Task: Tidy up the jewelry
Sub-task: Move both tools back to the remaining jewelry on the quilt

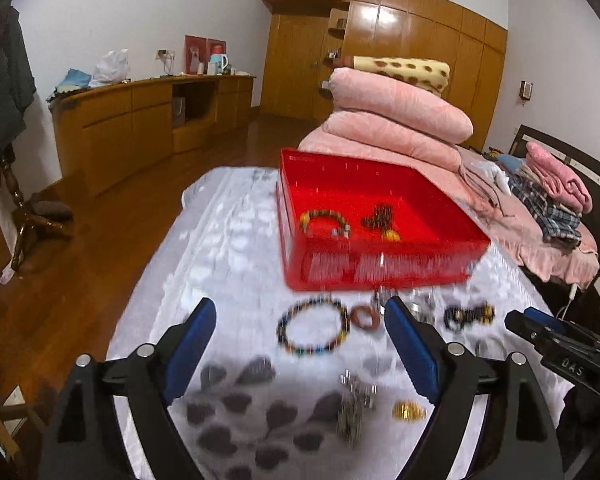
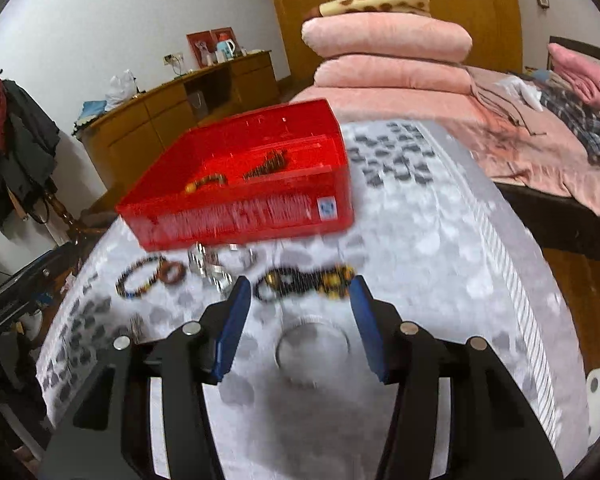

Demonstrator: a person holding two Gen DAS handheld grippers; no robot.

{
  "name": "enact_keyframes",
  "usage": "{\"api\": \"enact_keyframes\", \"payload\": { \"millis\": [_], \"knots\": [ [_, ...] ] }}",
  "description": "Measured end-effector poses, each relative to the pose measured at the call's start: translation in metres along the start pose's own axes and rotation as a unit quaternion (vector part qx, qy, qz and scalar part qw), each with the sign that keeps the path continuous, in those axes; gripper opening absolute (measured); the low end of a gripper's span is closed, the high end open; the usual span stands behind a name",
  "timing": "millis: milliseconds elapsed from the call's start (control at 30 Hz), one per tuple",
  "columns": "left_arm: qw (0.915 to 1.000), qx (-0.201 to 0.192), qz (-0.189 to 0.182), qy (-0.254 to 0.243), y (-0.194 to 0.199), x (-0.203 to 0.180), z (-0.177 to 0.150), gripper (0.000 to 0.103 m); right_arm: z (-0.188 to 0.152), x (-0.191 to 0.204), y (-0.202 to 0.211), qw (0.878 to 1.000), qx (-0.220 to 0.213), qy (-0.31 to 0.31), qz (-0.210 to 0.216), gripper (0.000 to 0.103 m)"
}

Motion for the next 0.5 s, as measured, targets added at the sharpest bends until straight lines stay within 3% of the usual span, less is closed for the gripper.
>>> {"api": "enact_keyframes", "payload": {
  "millis": [200, 500],
  "knots": [
    [0.9996, 0.021, -0.003, -0.017, 0.002, -0.010, -0.030, 0.085, -0.028, -0.005, 0.003, 1.000, 0.016, 0.009, -0.021, 0.053],
    [0.9992, 0.040, 0.001, -0.008, -0.010, -0.016, -0.046, 0.084, -0.034, -0.006, -0.013, 0.998, 0.042, 0.018, -0.032, 0.053]
  ]
}}
Point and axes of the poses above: each gripper's, at about its wrist camera, not at the fingertips, and y roughly against the way its jaws point, x to its left, z to its top, the point moved 3 cm from there along -y, roughly the way its jaws point, and after that the axes turned 7 degrees about -y, right-handed, at the moved point
